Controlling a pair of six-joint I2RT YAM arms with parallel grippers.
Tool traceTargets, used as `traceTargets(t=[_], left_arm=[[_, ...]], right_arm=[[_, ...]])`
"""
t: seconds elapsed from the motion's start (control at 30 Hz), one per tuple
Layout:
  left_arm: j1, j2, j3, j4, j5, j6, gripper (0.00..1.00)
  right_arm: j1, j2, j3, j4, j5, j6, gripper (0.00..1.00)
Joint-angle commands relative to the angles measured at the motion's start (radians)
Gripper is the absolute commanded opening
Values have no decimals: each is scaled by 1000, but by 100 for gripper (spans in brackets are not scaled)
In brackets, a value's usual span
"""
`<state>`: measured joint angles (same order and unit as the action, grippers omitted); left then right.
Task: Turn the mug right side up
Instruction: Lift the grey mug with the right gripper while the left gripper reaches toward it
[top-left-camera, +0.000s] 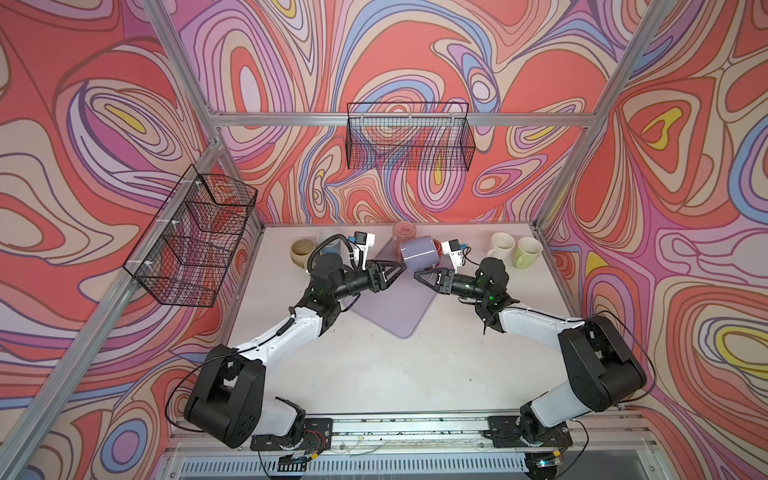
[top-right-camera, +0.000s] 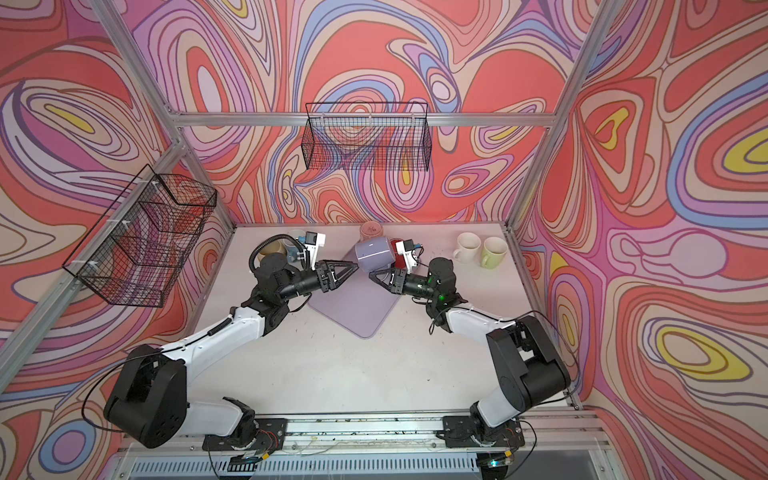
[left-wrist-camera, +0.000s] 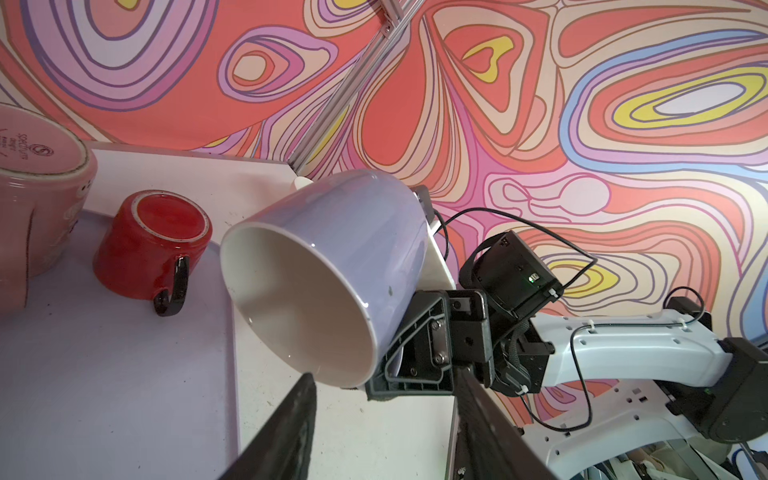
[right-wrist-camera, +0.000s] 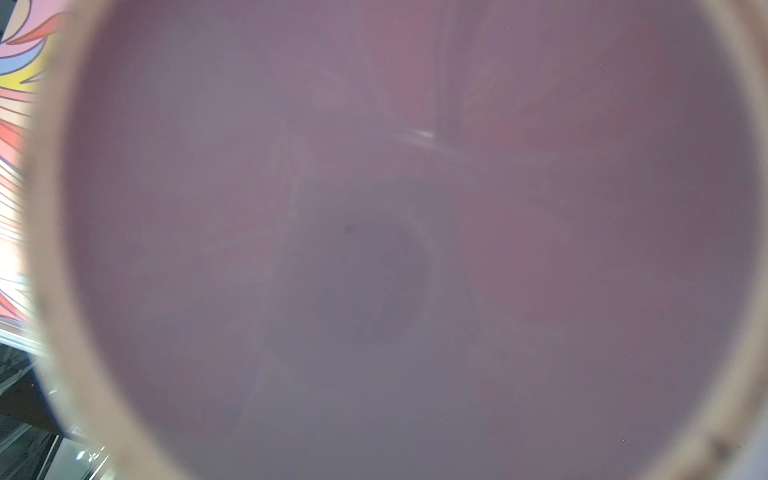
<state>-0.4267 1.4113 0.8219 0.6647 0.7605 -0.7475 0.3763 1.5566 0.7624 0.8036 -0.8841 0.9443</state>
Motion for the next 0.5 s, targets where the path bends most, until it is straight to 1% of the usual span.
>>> traceTargets(t=[0.0,0.23,0.47], left_arm=[[-10,46,32,125,22,-47,56],[-32,89,86,157,25,-55,56],[-48,104,98,175,26,-65,55]], right_arm=[[10,-27,6,114,-31,-7,1],[26,-21,11,111,-32,-14,1],[33,-10,30,113,-41,-13,1]])
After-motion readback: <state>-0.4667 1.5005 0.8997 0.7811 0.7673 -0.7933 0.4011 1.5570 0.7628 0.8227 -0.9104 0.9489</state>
